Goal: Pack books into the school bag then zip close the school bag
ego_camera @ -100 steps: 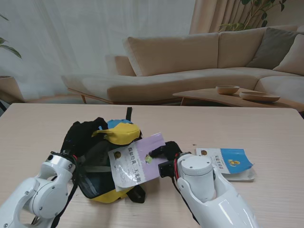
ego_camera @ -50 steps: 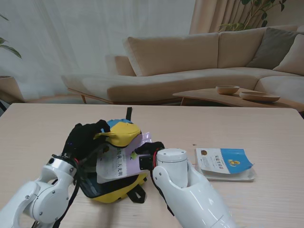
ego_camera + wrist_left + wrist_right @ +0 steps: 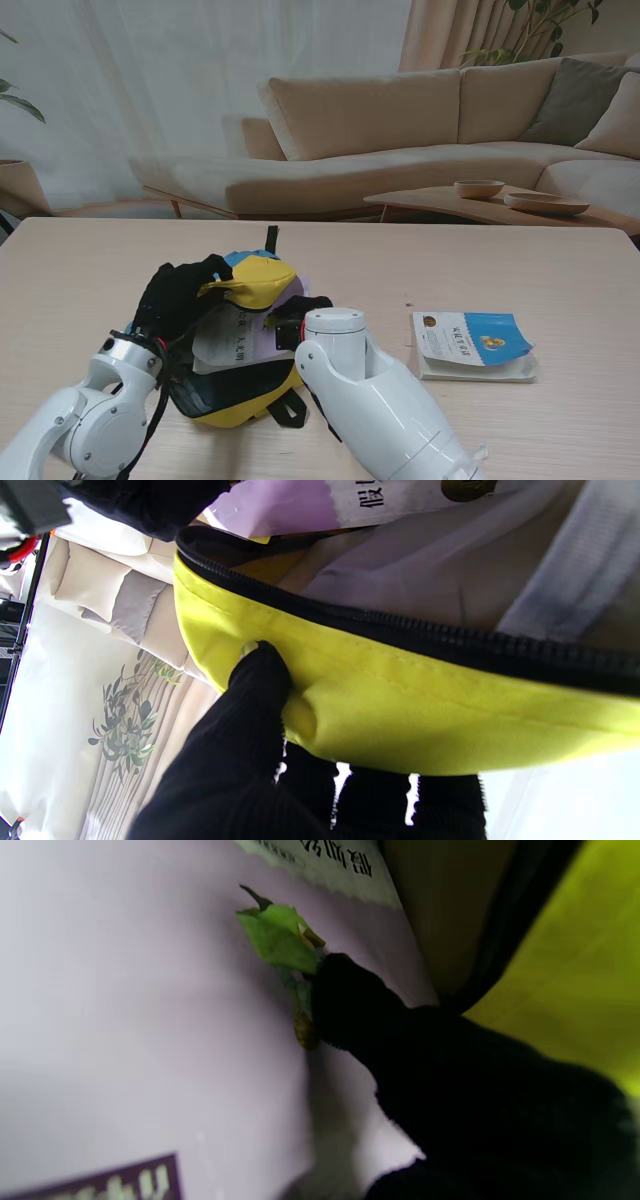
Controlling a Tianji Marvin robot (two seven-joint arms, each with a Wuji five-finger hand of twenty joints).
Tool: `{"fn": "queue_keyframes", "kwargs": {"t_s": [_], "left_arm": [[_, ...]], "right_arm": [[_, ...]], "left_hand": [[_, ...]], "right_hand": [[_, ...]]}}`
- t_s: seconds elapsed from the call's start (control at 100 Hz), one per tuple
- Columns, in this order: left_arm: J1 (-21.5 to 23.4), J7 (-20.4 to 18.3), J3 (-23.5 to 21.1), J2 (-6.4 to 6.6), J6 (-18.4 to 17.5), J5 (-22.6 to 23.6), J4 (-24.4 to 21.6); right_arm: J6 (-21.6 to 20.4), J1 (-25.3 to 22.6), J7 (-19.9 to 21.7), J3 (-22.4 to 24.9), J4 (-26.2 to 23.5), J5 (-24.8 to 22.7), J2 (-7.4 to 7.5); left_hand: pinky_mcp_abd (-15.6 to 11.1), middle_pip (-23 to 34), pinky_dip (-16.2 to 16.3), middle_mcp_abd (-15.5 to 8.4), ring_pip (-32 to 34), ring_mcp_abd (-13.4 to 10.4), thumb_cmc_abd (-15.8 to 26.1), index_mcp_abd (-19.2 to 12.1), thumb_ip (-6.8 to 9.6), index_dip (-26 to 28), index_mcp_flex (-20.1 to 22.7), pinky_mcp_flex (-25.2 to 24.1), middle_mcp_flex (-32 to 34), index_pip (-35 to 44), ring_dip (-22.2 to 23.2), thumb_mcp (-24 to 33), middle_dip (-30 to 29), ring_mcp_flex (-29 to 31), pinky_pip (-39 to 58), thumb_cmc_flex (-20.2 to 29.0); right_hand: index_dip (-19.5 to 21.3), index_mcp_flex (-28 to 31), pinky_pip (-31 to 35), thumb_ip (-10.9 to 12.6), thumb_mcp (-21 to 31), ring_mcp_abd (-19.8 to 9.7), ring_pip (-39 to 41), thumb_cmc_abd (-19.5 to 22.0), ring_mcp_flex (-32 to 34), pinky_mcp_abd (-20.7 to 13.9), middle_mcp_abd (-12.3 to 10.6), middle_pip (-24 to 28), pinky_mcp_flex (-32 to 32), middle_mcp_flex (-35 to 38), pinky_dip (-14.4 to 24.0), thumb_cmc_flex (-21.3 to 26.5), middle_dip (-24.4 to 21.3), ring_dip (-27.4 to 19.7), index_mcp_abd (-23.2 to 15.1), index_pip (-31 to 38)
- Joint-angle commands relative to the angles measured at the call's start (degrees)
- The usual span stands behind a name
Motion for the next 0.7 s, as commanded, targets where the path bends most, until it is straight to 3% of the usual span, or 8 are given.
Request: {"fn": "queue_keyframes", "kwargs": {"t_s": [0.0, 0.37, 0.69], "left_arm": [[0.49, -0.67, 0.20, -0.53, 0.06, -0.51, -1.21], [1.51, -1.16, 0.41, -0.56, -0.12, -1.76, -2.14], [1.67, -2.50, 0.88, -0.40, -0.14, -2.62, -2.39]], "right_arm": [[-0.70, 0.58, 0.56, -0.68, 0.34, 0.44, -1.54], [-4.53, 3.96, -4.16, -4.28, 5.59, 3.04, -4.15], [-5.51, 5.62, -5.79, -6.48, 9.39, 2.07, -6.52]], "left_hand": [[1.79, 1.62, 1.64, 1.07, 1.28, 0.81, 4.14, -1.81, 1.58, 3.04, -1.94, -0.38, -1.44, 4.73, 0.99, -0.71, -0.52, 0.60, 2.24, 4.31], [1.73, 1.53, 1.62, 1.15, 1.22, 0.77, 4.17, -1.81, 1.62, 3.01, -1.98, -0.54, -1.56, 4.75, 0.99, -0.64, -0.56, 0.54, 2.17, 4.33], [1.72, 1.44, 1.60, 1.06, 1.09, 0.81, 4.25, -1.82, 1.62, 3.02, -2.06, -0.58, -1.65, 4.66, 0.97, -0.68, -0.53, 0.46, 2.13, 4.32]], "right_hand": [[2.34, 7.35, 3.68, 0.34, 6.63, -0.05, 1.06, 4.99, 4.60, 0.28, 0.12, 1.71, 2.27, 1.19, -0.51, 6.25, -0.68, -0.09, -9.50, 9.65], [2.37, 7.25, 3.31, 0.35, 6.57, -0.30, 0.48, 5.02, 4.63, 0.03, -0.09, 1.87, 2.29, 1.05, -0.87, 6.29, -1.14, -0.20, -9.58, 9.54], [0.42, 6.25, 2.07, 0.46, 6.27, -0.58, -1.73, 4.89, 4.15, -0.46, -0.30, 0.43, 2.16, 1.29, -1.79, 6.06, -3.38, -0.94, -9.28, 8.97]]}}
